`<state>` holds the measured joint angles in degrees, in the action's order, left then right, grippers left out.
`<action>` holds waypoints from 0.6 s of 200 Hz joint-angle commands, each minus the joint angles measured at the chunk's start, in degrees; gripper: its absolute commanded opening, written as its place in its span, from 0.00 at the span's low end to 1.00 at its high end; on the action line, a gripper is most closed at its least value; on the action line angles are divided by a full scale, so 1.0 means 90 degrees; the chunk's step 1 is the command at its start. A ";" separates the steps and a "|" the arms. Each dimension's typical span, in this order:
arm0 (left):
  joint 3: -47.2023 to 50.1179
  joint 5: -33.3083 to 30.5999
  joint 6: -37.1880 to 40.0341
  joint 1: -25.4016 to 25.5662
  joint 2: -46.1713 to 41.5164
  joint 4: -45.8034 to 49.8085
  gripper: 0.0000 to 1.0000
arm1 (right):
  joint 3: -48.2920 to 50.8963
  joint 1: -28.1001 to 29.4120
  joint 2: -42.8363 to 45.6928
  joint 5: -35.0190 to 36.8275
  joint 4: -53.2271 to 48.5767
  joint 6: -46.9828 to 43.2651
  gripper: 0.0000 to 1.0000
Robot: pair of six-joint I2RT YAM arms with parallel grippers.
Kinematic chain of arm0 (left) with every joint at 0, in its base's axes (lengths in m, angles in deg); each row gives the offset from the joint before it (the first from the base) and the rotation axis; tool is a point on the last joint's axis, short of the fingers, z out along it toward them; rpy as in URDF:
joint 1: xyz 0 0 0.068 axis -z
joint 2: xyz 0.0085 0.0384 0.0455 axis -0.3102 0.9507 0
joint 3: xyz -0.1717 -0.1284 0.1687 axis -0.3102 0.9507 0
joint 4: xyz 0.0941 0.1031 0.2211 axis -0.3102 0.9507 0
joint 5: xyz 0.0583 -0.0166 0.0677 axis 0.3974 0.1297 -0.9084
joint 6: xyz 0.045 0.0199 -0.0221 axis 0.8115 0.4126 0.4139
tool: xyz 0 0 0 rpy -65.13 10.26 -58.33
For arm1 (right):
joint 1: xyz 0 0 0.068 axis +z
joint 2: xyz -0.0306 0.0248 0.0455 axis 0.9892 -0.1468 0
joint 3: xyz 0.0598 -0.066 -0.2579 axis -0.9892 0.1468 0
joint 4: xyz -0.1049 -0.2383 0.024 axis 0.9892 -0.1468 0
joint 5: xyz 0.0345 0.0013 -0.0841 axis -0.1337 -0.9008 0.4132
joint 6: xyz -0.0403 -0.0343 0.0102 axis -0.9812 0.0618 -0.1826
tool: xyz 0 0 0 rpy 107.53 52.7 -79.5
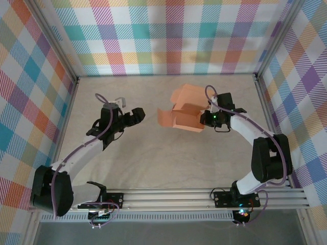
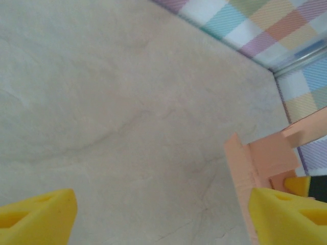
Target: Fold the paper box
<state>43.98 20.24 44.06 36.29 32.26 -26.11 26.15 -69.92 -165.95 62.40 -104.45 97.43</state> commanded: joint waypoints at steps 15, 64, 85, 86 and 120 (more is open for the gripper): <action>0.0096 0.0857 -0.1028 0.0004 0.0931 -0.1198 0.71 | 0.0114 -0.0014 0.0235 0.0177 0.0653 0.0007 0.00; -0.0533 0.1656 -0.1263 0.0333 0.2145 -0.1833 0.46 | 0.0147 -0.0013 0.0331 0.0218 0.0628 0.0019 0.00; -0.0566 0.2098 -0.1750 0.0402 0.2396 -0.2646 0.46 | 0.0085 -0.0014 0.0296 0.0332 0.0465 -0.0049 0.00; -0.0564 0.2107 -0.1763 0.0405 0.2410 -0.2675 0.46 | 0.0084 -0.0014 0.0299 0.0334 0.0459 -0.0055 0.00; -0.0772 0.2436 -0.1971 0.0523 0.2656 -0.3028 0.46 | 0.0150 -0.0004 0.0257 0.0224 0.0516 -0.0033 0.00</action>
<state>39.43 37.46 29.26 40.03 54.90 -46.48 27.13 -69.92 -164.79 64.96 -100.47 97.45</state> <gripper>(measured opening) 0.456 0.062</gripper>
